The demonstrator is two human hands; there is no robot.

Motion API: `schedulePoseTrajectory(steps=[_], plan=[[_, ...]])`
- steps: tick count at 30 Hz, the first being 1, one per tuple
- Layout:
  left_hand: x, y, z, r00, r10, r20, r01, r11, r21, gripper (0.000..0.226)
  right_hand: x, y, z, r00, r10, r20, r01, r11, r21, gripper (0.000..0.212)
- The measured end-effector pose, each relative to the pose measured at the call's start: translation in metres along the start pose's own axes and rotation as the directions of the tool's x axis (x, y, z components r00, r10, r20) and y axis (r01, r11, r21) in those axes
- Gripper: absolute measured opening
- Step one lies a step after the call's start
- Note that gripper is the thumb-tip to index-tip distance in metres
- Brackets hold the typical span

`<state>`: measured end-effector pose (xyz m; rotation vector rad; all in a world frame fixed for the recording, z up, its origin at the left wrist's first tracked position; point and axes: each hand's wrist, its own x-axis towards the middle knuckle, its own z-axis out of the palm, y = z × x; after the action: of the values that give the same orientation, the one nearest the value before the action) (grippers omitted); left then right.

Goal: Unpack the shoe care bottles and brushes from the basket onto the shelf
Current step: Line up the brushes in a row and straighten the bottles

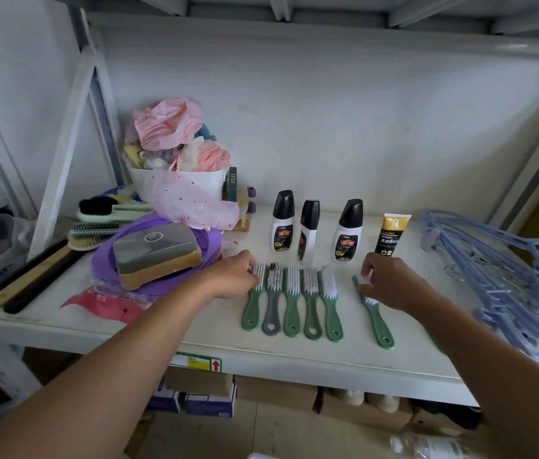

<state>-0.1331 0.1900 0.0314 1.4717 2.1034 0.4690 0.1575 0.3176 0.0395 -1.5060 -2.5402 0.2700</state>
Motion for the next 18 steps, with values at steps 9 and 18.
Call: schedulePoseTrajectory(steps=[9, 18], plan=[[-0.0012, 0.0008, -0.0001, 1.0, 0.014, -0.008, -0.014, 1.0, -0.004, 0.047, 0.0044, -0.0005, -0.0003, 0.994, 0.107, 0.017, -0.108, 0.974, 0.2, 0.036], [-0.0009, 0.0011, 0.0024, 1.0, 0.003, -0.022, -0.002, 1.0, 0.019, 0.044, -0.0013, -0.0048, 0.0, 0.982, 0.143, 0.12, -0.166, 0.963, 0.212, 0.031]])
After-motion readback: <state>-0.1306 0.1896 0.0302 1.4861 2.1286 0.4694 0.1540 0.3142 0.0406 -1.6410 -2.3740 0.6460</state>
